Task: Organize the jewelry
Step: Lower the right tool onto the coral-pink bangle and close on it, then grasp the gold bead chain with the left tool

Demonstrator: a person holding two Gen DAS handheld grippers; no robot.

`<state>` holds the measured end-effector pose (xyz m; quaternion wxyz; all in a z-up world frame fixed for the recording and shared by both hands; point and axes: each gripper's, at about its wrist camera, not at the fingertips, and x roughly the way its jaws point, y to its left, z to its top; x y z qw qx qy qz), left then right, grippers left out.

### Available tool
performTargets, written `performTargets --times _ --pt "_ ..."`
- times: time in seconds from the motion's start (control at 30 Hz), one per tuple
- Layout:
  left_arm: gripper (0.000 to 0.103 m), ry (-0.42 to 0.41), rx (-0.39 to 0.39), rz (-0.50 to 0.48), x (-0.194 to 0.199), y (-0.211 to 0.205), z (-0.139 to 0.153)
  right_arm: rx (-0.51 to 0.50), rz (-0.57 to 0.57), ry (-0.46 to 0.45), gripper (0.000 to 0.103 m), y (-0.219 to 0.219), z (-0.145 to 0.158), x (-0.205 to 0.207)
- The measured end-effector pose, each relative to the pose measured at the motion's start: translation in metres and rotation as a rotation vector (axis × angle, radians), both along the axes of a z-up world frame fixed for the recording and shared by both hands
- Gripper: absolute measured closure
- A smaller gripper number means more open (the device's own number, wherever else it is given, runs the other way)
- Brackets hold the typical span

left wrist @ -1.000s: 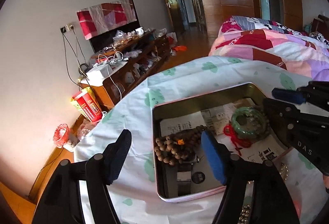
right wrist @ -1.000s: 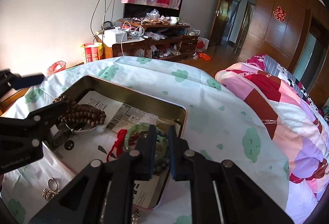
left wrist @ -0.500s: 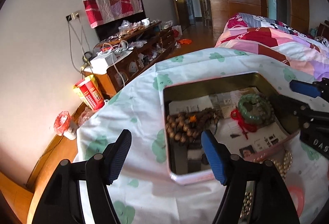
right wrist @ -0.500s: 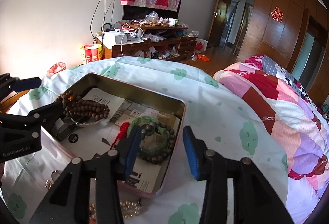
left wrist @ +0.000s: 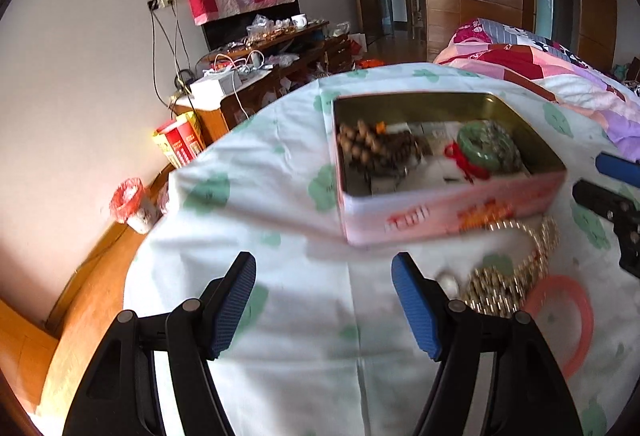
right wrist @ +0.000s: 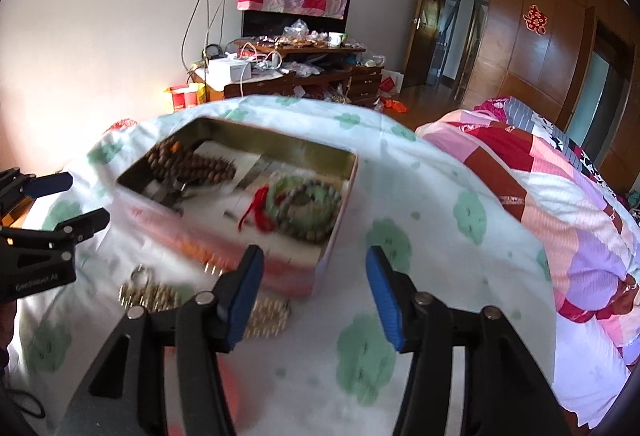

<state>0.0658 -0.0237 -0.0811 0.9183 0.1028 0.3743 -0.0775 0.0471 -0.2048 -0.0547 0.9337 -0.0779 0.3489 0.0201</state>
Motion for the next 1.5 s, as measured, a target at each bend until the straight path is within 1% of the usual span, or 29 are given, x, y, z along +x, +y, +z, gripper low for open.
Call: performTargets --times 0.1,0.27,0.4,0.63,0.7,0.77,0.83,0.9,0.97,1.13,1.23,1.5 --pt "0.032 0.013 -0.016 0.0 -0.012 0.002 -0.005 0.007 0.008 0.026 0.048 0.001 -0.008 -0.016" --pt "0.032 0.024 -0.011 0.02 -0.018 0.004 -0.011 0.033 0.02 0.062 0.048 0.002 -0.019 -0.036" --pt "0.032 0.039 -0.012 0.044 -0.02 0.008 -0.016 0.042 0.033 0.077 0.048 0.006 -0.026 -0.042" --pt "0.032 0.062 -0.024 0.051 -0.021 0.012 -0.022 0.05 0.067 0.097 0.048 0.016 -0.034 -0.044" --pt "0.032 0.059 -0.024 0.043 -0.022 0.011 -0.021 0.046 0.078 0.121 0.055 0.019 -0.039 -0.042" --pt "0.032 0.058 -0.022 0.036 -0.023 0.009 -0.021 0.046 0.078 0.156 0.09 0.018 -0.045 -0.041" --pt "0.032 0.057 -0.025 0.034 -0.024 0.008 -0.02 0.058 0.061 0.16 0.091 0.012 -0.046 -0.041" --pt "0.032 0.054 -0.03 0.033 -0.024 0.008 -0.018 0.044 0.023 0.151 0.092 0.004 -0.044 -0.043" --pt "0.032 0.047 -0.04 0.025 -0.027 0.007 -0.015 0.05 -0.01 0.149 0.091 -0.006 -0.045 -0.043" --pt "0.032 0.04 -0.048 -0.006 -0.031 -0.005 -0.011 0.036 -0.09 0.142 0.091 -0.028 -0.046 -0.046" --pt "0.032 0.04 -0.054 -0.025 -0.034 -0.01 -0.01 0.038 -0.105 0.137 0.091 -0.032 -0.044 -0.046" --pt "0.032 0.026 -0.066 -0.065 -0.038 -0.024 -0.007 0.009 -0.102 0.119 0.091 -0.025 -0.046 -0.046"
